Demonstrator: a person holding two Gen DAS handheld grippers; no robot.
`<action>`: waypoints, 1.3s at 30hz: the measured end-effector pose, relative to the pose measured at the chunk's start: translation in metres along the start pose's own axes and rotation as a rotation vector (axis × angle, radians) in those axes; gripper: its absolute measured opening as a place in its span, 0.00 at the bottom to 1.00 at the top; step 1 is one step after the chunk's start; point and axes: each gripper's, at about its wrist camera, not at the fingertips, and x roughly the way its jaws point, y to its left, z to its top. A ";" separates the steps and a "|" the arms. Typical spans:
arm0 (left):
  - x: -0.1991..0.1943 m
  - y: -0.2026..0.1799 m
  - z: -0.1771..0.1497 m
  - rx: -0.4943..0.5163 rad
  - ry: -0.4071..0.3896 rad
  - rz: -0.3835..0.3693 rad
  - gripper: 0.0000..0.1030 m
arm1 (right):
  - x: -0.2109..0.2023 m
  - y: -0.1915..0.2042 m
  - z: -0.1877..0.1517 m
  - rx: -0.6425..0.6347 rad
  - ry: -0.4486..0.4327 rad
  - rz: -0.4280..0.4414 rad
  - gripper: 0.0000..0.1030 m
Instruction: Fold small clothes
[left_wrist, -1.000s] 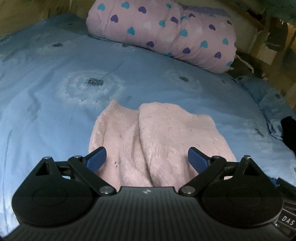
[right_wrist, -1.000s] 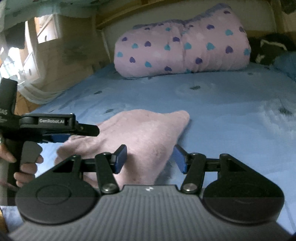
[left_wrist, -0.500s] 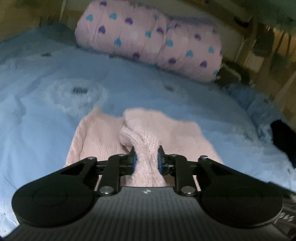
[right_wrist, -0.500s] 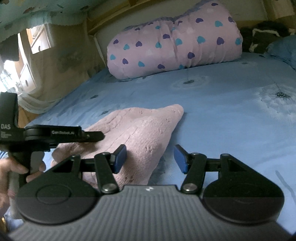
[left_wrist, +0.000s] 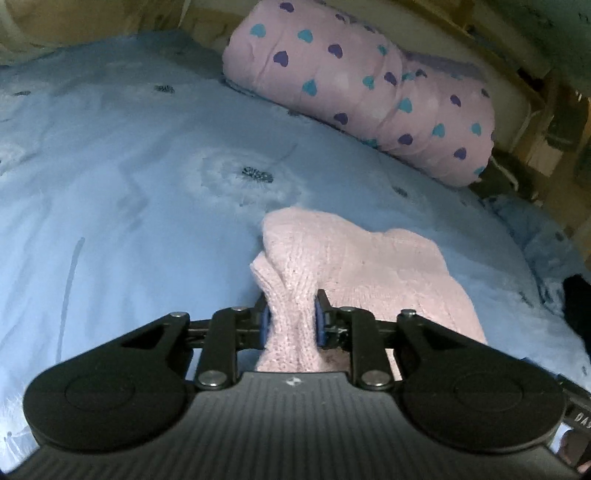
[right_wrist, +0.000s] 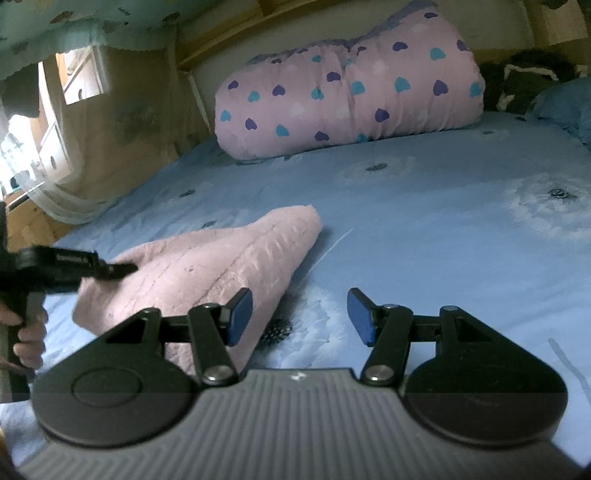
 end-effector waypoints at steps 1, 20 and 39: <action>-0.001 -0.001 0.001 0.010 -0.003 0.002 0.30 | 0.001 0.001 -0.001 -0.003 0.003 0.003 0.57; -0.025 -0.010 -0.004 0.123 -0.014 0.074 0.58 | -0.015 0.063 -0.029 -0.293 0.026 0.081 0.57; -0.024 -0.007 -0.001 0.154 0.027 0.158 0.69 | 0.010 0.063 -0.025 -0.130 0.204 -0.099 0.57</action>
